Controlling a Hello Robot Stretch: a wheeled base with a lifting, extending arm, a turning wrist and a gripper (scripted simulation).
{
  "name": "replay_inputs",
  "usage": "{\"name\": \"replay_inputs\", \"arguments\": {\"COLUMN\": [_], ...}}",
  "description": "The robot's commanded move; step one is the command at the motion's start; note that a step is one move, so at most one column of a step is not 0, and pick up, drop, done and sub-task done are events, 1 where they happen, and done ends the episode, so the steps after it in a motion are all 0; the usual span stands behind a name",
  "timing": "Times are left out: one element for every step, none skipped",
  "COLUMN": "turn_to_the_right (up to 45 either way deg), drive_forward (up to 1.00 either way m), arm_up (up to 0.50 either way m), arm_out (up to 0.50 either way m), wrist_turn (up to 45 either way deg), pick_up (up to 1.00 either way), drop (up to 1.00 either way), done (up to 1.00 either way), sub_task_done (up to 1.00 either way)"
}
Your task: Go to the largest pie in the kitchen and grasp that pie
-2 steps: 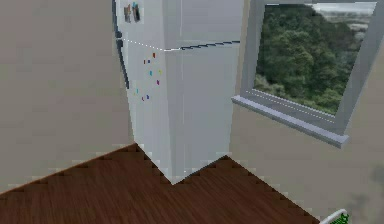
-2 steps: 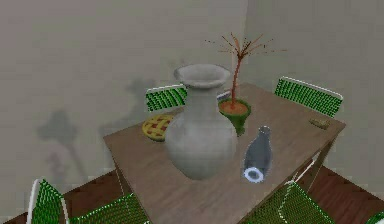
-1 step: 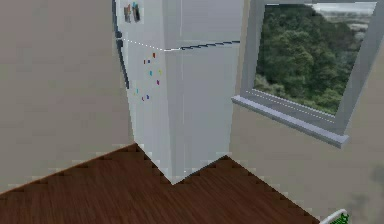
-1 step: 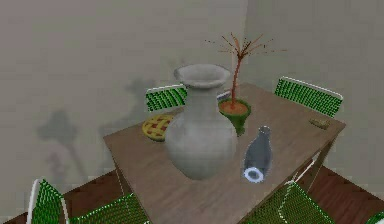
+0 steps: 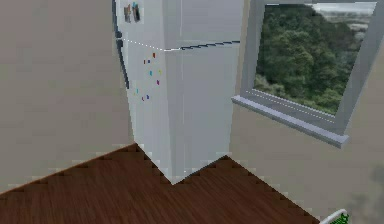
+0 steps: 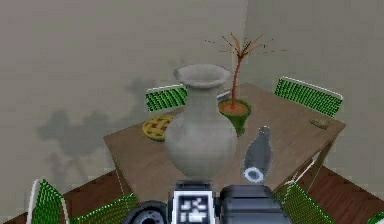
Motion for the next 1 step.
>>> {"name": "replay_inputs", "arguments": {"turn_to_the_right": [0.0], "drive_forward": [0.00], "arm_up": [0.00], "arm_out": [0.50], "wrist_turn": [0.0], "pick_up": [0.00], "drop": [0.00], "done": [0.00], "sub_task_done": [0.00]}}
